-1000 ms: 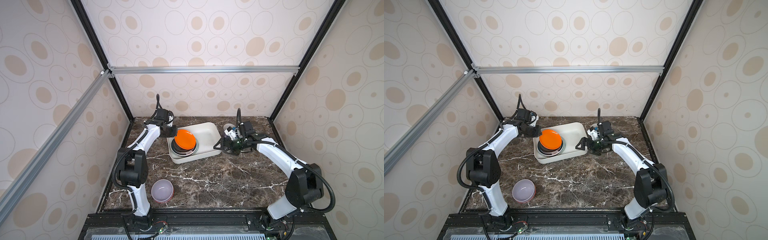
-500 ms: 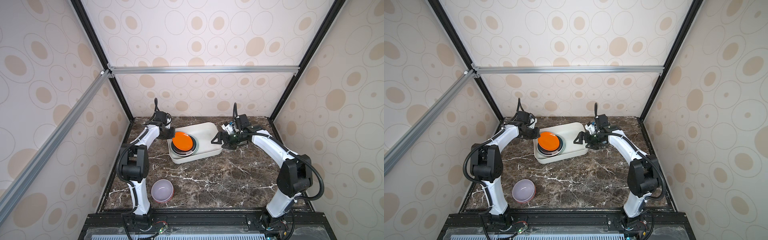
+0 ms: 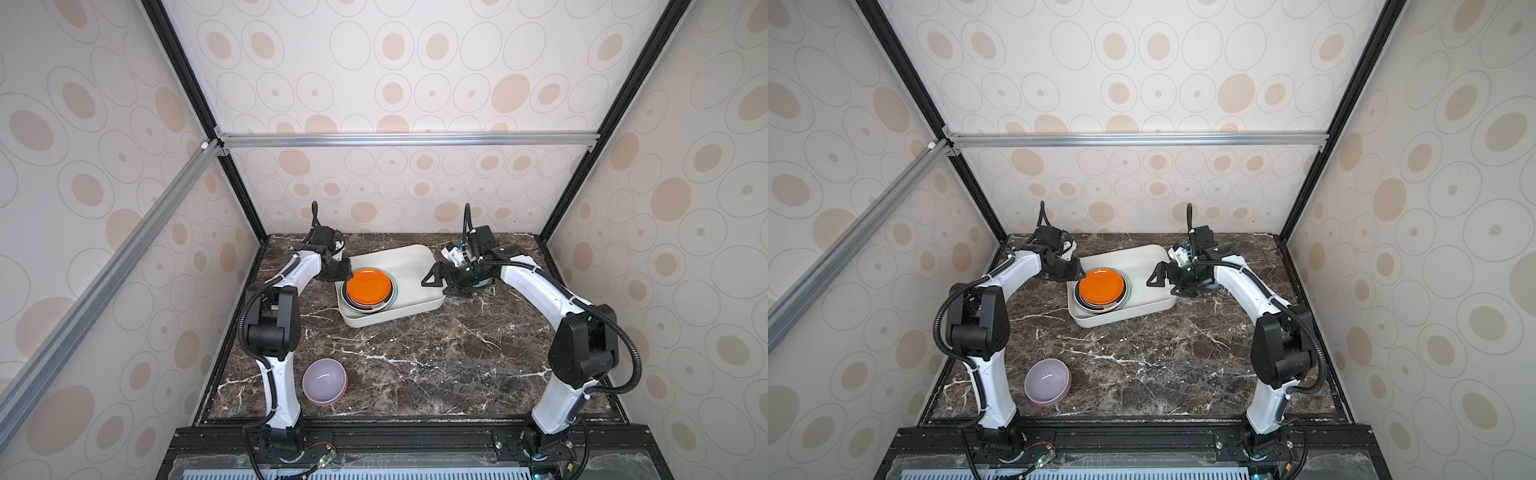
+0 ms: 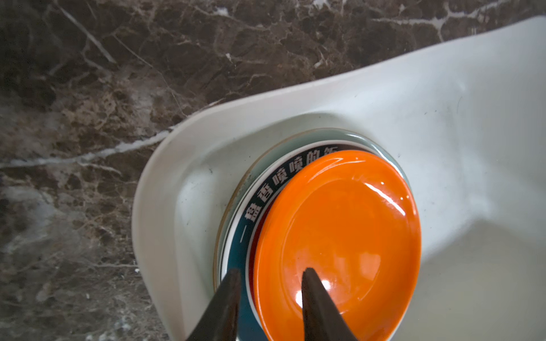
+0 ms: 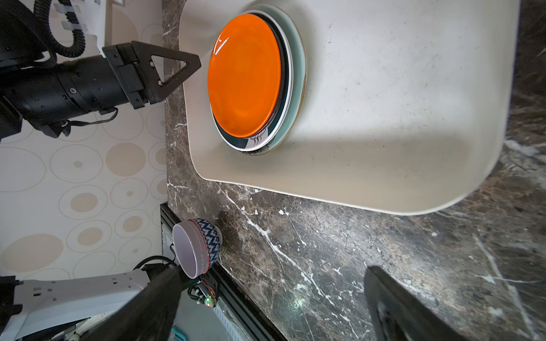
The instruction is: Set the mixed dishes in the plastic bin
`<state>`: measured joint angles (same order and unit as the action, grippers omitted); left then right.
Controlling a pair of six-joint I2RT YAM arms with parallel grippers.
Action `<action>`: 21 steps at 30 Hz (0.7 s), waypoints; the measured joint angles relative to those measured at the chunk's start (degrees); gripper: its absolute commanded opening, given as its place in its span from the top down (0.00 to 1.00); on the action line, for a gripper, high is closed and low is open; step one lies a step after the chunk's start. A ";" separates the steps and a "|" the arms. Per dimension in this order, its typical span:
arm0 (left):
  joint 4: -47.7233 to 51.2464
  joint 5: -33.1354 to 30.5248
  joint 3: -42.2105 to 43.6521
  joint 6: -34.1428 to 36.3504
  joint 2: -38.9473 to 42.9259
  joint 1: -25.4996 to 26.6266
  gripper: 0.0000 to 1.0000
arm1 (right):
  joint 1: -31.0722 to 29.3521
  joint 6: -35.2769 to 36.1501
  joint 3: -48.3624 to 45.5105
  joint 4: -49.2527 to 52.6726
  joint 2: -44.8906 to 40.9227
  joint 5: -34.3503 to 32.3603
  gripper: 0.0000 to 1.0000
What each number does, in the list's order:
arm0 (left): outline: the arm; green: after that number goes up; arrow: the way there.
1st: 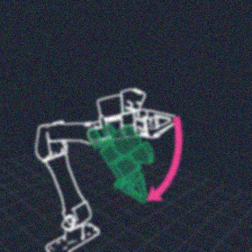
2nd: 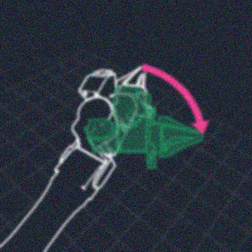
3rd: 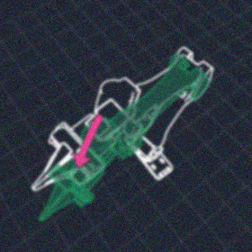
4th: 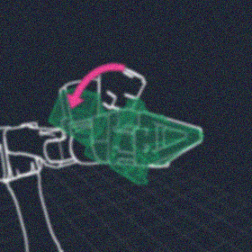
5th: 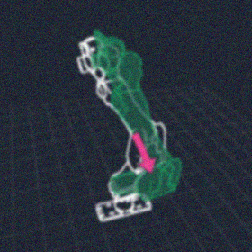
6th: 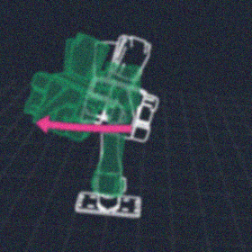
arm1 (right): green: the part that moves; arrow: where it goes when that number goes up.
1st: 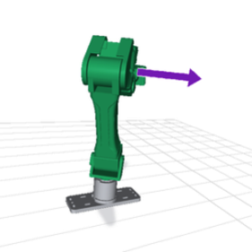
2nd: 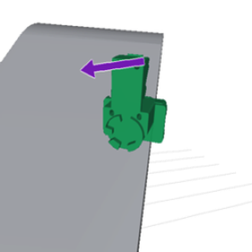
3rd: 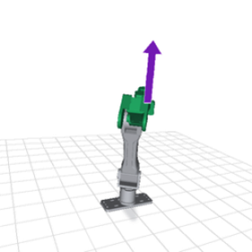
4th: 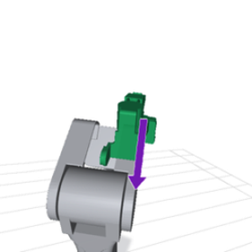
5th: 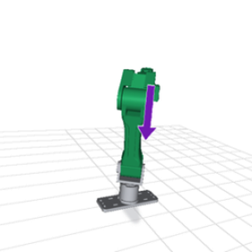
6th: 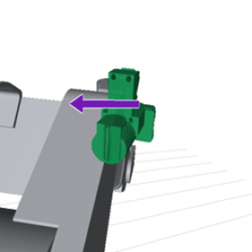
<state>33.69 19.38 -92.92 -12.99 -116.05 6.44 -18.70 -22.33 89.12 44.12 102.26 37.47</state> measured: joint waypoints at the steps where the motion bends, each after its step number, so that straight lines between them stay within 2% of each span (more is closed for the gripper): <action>1: 0.00 -0.09 0.00 -0.13 0.11 0.00 0.53 | 0.00 0.17 0.17 0.31 0.00 -0.07 0.00; 6: 0.33 -2.54 0.28 -1.18 2.73 0.00 0.52 | -0.11 1.46 1.68 2.23 0.00 -2.14 0.00; 11: 1.27 -6.80 4.02 -2.47 10.84 -0.02 0.52 | -1.62 4.07 3.80 5.84 0.00 -7.50 0.00; 16: 2.10 -10.56 14.58 -4.22 22.16 -0.02 0.49 | -5.57 6.71 4.74 8.50 0.00 -12.28 0.00; 21: 2.60 -10.62 26.73 -7.21 31.54 -0.04 0.49 | -8.20 7.43 4.02 8.74 0.00 -15.23 0.00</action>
<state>36.29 8.75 -66.19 -20.21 -84.51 6.39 -26.89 -14.90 93.14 52.86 102.26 22.24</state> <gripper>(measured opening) 0.510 0.997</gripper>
